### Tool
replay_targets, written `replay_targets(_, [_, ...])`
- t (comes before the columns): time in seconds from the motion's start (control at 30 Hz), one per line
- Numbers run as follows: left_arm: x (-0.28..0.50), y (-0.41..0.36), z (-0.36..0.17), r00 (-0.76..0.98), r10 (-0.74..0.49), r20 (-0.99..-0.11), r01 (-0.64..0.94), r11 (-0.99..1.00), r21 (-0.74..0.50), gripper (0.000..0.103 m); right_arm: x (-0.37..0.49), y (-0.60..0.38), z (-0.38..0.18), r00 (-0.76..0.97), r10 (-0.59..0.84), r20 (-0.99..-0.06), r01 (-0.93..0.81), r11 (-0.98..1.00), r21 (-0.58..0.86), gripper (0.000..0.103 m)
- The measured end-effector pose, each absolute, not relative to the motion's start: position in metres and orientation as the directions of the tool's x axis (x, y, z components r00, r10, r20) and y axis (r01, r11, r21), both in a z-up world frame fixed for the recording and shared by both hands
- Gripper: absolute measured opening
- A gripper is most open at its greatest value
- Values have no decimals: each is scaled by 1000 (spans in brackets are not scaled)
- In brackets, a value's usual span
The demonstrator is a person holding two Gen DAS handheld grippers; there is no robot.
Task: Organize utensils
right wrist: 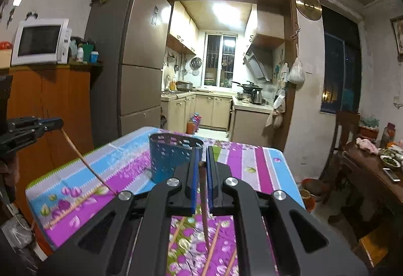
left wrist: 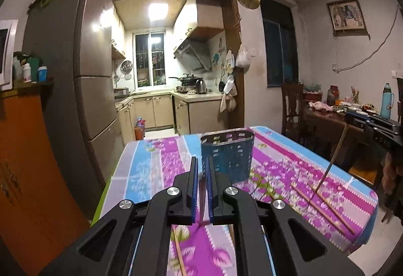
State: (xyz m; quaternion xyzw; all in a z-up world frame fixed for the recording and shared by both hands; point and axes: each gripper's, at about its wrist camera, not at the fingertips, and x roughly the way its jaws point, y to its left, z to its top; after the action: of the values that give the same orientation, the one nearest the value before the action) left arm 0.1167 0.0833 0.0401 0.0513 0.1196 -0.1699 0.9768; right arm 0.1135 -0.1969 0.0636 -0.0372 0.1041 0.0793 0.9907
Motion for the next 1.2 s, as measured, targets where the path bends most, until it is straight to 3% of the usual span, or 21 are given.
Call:
replay_targets(0.27, [116,75,61,920,-335,-202,359,929,93,8,116,-201,84,962,201,-183,-206,979,-5,5])
replay_targets(0.37, [122,77,50,919,-313,-238,344,934,98,8,110,-201,84,961,211,-177,-213,977,4,5])
replay_targets(0.53, [67,94,5,908,-294,-299,346,928,138,8,79,-204,75,956,231,-182,-235,972,-1,5])
replay_targets(0.63, [17,108,-49,886,-266,-379,344,926,154,8,64,-205,71,951,246,-188,-248,969,16,5])
replay_targets(0.73, [-11,116,-98,830,-269,-489,341,938,63,8,54,-207,65,940,268,-211,-262,963,58,5])
replay_targets(0.83, [-25,108,-126,841,-208,-500,313,940,136,8,51,-204,60,933,277,-229,-266,961,79,5])
replay_targets(1.1, [-15,107,-155,858,-178,-483,303,933,195,8,36,-193,68,936,281,-214,-272,960,70,5])
replay_targets(1.2, [-12,110,-156,864,-174,-473,297,934,200,22,34,-189,72,937,279,-211,-273,960,58,5])
